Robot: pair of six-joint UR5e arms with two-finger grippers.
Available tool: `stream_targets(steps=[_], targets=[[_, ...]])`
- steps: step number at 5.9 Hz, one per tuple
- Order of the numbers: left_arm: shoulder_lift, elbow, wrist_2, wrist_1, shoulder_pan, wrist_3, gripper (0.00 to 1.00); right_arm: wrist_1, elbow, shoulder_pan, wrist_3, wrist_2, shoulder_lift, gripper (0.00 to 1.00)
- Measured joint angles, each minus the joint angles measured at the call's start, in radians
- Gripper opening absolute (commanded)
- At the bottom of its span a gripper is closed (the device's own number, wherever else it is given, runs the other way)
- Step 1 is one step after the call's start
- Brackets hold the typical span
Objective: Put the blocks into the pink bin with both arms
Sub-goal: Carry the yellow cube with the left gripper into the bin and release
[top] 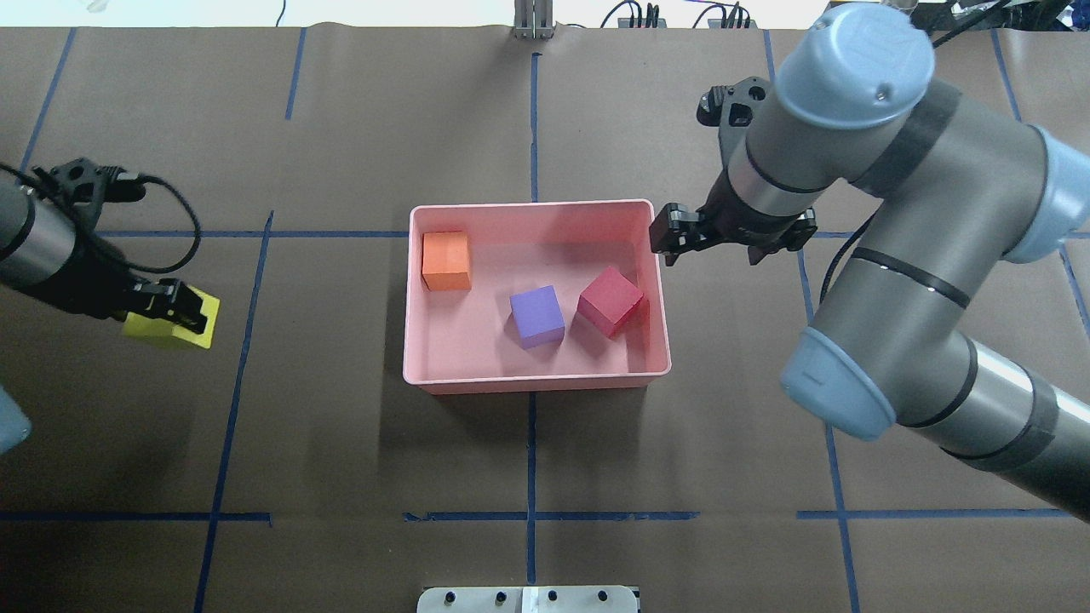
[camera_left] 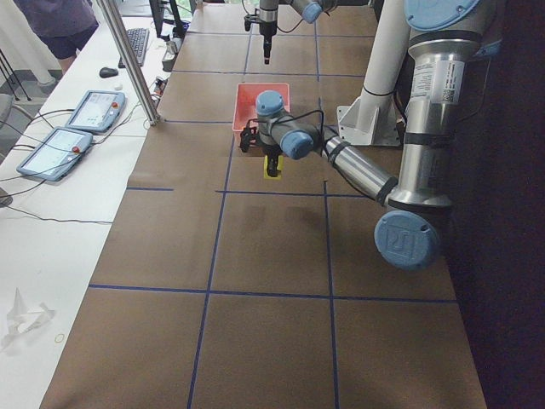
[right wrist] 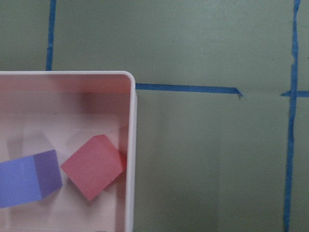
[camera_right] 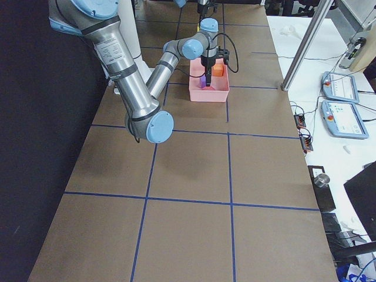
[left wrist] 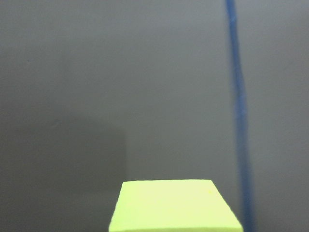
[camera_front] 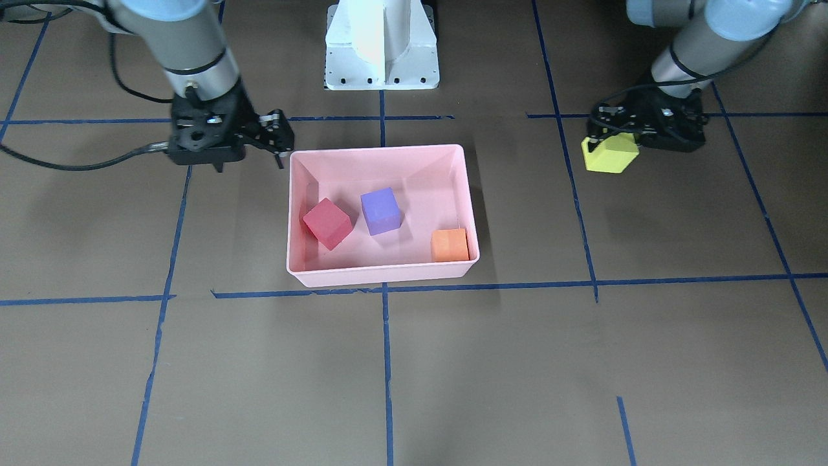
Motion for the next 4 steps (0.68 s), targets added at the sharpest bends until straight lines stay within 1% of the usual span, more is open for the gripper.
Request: stream_targets(steps=[1, 2, 3, 4], targets=[[-0.174, 0.004, 0.024, 0.141, 0.040, -0.104, 0.27, 0.000, 0.010, 0.080, -0.141, 0.050, -0.060, 1.00], [-0.315, 0.036, 0.066, 0.204, 0.101, -0.224, 0.29, 0.000, 0.013, 0.170, -0.304, 0.101, -0.126, 1.00], [-0.436, 0.102, 0.102, 0.223, 0.147, -0.311, 0.99, 0.000, 0.013, 0.257, -0.465, 0.142, -0.197, 1.00], [-0.503, 0.155, 0.124, 0.227, 0.170, -0.347, 1.00, 0.000, 0.012, 0.327, -0.605, 0.162, -0.260, 1.00]])
